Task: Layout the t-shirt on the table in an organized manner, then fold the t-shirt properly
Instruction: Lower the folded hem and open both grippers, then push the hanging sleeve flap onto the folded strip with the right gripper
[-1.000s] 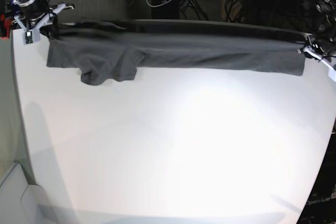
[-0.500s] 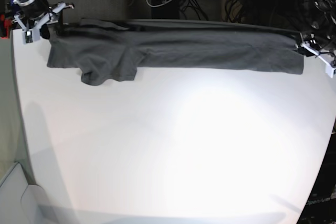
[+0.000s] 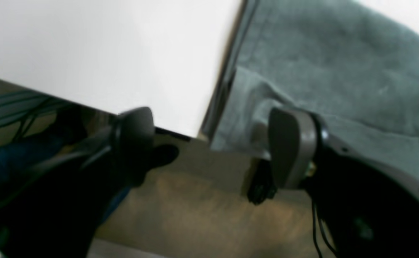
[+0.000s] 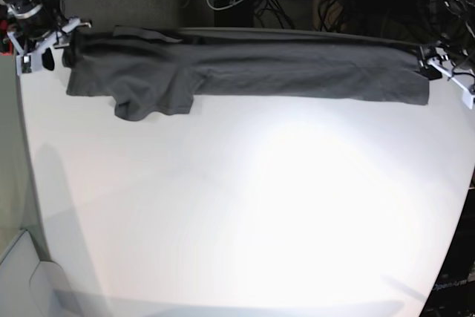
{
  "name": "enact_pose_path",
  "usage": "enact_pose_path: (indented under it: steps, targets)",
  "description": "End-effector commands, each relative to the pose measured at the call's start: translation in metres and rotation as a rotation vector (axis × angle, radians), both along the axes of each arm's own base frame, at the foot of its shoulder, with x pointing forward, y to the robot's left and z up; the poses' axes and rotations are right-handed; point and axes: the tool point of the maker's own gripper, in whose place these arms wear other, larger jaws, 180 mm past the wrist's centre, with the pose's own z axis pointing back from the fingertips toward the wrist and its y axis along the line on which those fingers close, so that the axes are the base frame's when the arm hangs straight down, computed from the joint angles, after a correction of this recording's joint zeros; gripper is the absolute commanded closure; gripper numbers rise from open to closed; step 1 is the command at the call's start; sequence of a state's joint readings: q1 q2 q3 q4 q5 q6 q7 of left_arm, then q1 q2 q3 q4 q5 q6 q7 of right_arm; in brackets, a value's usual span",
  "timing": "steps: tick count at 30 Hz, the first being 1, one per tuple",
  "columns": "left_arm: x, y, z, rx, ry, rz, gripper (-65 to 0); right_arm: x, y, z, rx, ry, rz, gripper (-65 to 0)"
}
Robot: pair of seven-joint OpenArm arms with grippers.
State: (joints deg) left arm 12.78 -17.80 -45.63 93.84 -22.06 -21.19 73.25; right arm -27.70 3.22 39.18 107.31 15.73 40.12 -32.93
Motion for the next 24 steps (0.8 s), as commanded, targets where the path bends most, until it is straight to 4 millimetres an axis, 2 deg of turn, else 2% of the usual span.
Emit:
enact_pose_path:
  steps: [1,5,8,13,19,24]
  targets:
    - [0.004,0.007,0.006,0.017,-0.019,0.000,-48.6,0.012,-0.004,0.016,-0.021,-0.057,0.020,-29.0]
    - [-0.004,0.007,-0.009,-0.020,0.021,0.023,-48.6,0.047,0.005,0.023,-0.045,-0.057,0.095,-29.0]
    - [-0.005,0.008,-0.012,-0.025,0.026,0.028,-48.6,0.070,0.014,0.025,-0.074,-0.012,0.165,-29.0]
    - [-0.005,0.008,-0.010,-0.022,0.024,0.029,-48.6,0.099,0.037,0.012,-0.036,0.034,0.229,-29.0]
    - [-0.005,0.009,-0.011,-0.024,0.024,0.033,-48.6,0.105,0.063,-0.035,0.050,0.154,0.295,-29.1]
    - [-0.004,0.008,-0.011,-0.025,0.024,0.031,-48.6,0.109,0.066,-0.045,-0.005,0.199,0.313,-29.2]
